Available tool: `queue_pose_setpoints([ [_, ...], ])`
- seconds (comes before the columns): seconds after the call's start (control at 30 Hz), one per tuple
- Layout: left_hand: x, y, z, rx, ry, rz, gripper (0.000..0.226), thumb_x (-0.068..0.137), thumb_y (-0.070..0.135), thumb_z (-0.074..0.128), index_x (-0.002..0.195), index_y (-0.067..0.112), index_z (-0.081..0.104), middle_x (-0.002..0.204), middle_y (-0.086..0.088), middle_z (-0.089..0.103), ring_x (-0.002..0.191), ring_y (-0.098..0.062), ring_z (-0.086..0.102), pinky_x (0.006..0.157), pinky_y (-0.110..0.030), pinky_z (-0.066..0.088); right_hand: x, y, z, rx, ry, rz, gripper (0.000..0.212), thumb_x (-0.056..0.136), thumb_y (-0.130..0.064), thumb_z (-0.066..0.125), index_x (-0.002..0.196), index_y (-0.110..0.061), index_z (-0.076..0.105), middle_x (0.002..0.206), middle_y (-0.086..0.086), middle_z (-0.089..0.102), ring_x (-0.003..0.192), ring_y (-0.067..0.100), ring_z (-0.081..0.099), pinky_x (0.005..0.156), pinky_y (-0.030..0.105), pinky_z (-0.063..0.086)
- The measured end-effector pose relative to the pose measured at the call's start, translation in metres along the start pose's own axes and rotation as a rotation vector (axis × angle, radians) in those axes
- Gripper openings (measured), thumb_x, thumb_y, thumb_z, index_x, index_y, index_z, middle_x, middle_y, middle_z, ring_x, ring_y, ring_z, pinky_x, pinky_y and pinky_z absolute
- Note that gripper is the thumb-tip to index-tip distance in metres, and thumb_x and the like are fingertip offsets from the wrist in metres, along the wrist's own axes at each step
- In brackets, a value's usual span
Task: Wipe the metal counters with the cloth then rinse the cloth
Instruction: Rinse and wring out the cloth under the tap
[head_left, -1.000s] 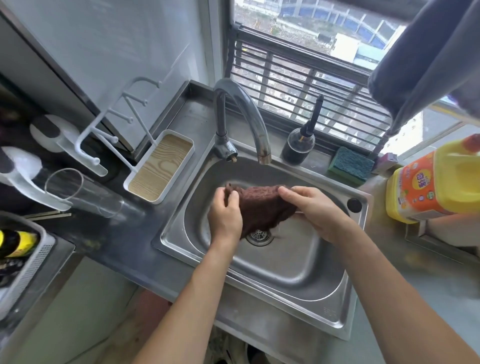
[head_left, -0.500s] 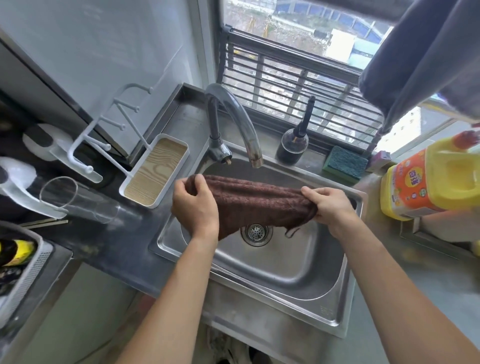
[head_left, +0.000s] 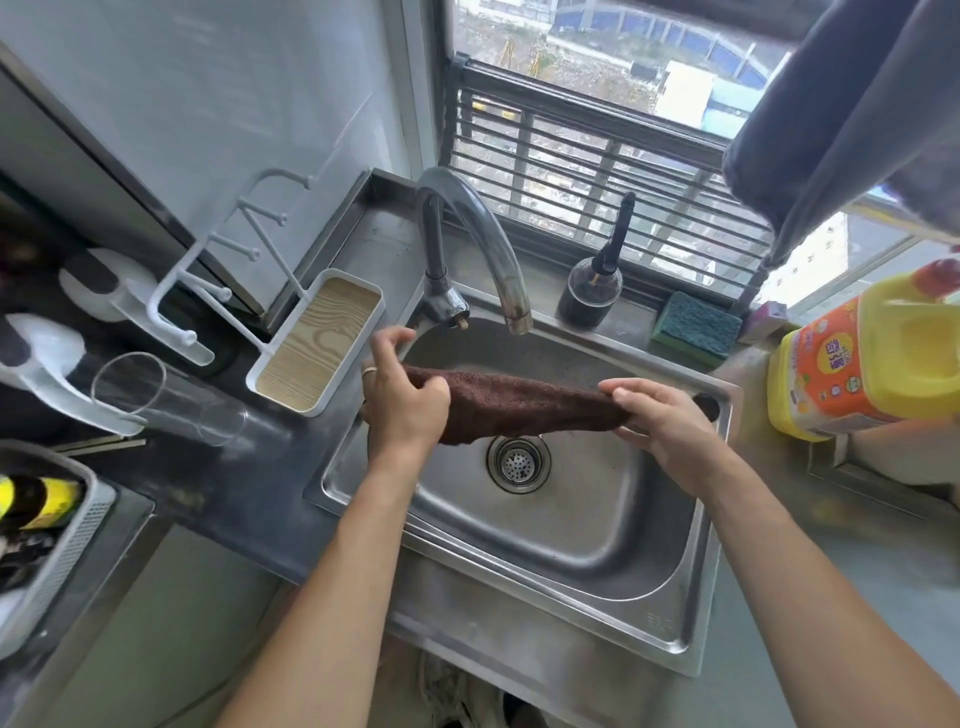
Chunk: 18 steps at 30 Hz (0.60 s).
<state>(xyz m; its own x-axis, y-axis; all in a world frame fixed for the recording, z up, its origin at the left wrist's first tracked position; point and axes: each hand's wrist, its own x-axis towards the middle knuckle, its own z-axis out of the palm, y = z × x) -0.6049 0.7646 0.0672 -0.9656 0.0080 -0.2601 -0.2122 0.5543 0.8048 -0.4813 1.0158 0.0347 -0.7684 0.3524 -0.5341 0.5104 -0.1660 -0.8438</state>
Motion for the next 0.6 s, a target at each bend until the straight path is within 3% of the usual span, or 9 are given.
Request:
queue_pose_setpoints([
  [0.07, 0.002, -0.006, 0.002, 0.25, -0.049, 0.013, 0.054, 0.079, -0.002, 0.055, 0.119, 0.035, 0.052, 0.124, -0.008, 0.043, 0.112, -0.03, 0.048, 0.096, -0.035, 0.038, 0.0, 0.002, -0.005, -0.213, 0.002, -0.059, 0.03, 0.089, -0.006, 0.074, 0.116, -0.019, 0.071, 0.105, 0.006, 0.072, 0.094, 0.015, 0.066, 0.089, 0.022, 0.051],
  [0.13, 0.003, -0.01, 0.004, 0.349, 0.0, -0.003, 0.045, 0.082, -0.004, 0.055, 0.115, 0.026, 0.062, 0.125, -0.01, 0.043, 0.115, -0.033, 0.048, 0.098, -0.035, 0.039, 0.005, 0.005, -0.009, -0.44, 0.039, -0.105, 0.04, 0.079, -0.008, 0.083, 0.114, -0.023, 0.072, 0.105, 0.002, 0.072, 0.097, 0.014, 0.067, 0.088, 0.02, 0.05],
  [0.23, 0.003, -0.011, 0.004, 0.332, 0.096, -0.029, 0.032, 0.085, -0.001, 0.055, 0.106, 0.018, 0.071, 0.12, -0.013, 0.05, 0.112, -0.034, 0.051, 0.104, -0.039, 0.041, 0.015, 0.008, -0.015, -0.692, 0.131, -0.189, 0.014, 0.077, -0.028, 0.085, 0.089, -0.034, 0.079, 0.098, 0.002, 0.071, 0.099, 0.018, 0.065, 0.086, 0.031, 0.051],
  [0.33, 0.005, -0.011, 0.003, 0.329, 0.128, -0.038, 0.021, 0.086, 0.014, 0.06, 0.101, 0.015, 0.075, 0.114, -0.016, 0.057, 0.112, -0.032, 0.049, 0.102, -0.041, 0.042, 0.012, 0.002, -0.017, -0.643, 0.242, -0.256, 0.009, 0.084, -0.033, 0.082, 0.078, -0.029, 0.077, 0.102, -0.004, 0.066, 0.1, 0.01, 0.06, 0.089, 0.026, 0.043],
  [0.4, 0.007, -0.01, 0.001, 0.322, 0.095, -0.037, 0.018, 0.086, 0.024, 0.062, 0.093, 0.014, 0.075, 0.109, -0.016, 0.06, 0.11, -0.03, 0.049, 0.096, -0.041, 0.045, 0.009, 0.0, -0.012, -0.514, 0.254, -0.247, 0.013, 0.087, -0.034, 0.079, 0.08, -0.024, 0.074, 0.09, -0.004, 0.07, 0.086, 0.011, 0.063, 0.081, 0.029, 0.048],
  [0.5, 0.002, -0.001, 0.005, 0.279, -0.018, 0.034, 0.017, 0.086, 0.027, 0.062, 0.071, 0.019, 0.062, 0.08, -0.005, 0.064, 0.085, -0.029, 0.059, 0.07, -0.029, 0.041, 0.005, -0.003, 0.005, -0.449, 0.384, -0.227, 0.019, 0.085, -0.033, 0.08, 0.087, -0.021, 0.065, 0.081, -0.007, 0.069, 0.077, 0.009, 0.065, 0.071, 0.023, 0.05],
  [0.6, -0.014, 0.012, 0.022, 0.219, -0.13, 0.12, 0.009, 0.086, 0.025, 0.067, 0.088, 0.017, 0.071, 0.079, -0.001, 0.069, 0.079, -0.025, 0.062, 0.065, -0.025, 0.037, 0.001, -0.009, 0.043, -0.395, 0.391, -0.243, 0.022, 0.084, -0.034, 0.082, 0.091, -0.018, 0.068, 0.083, -0.01, 0.071, 0.08, -0.001, 0.066, 0.076, 0.022, 0.053],
])
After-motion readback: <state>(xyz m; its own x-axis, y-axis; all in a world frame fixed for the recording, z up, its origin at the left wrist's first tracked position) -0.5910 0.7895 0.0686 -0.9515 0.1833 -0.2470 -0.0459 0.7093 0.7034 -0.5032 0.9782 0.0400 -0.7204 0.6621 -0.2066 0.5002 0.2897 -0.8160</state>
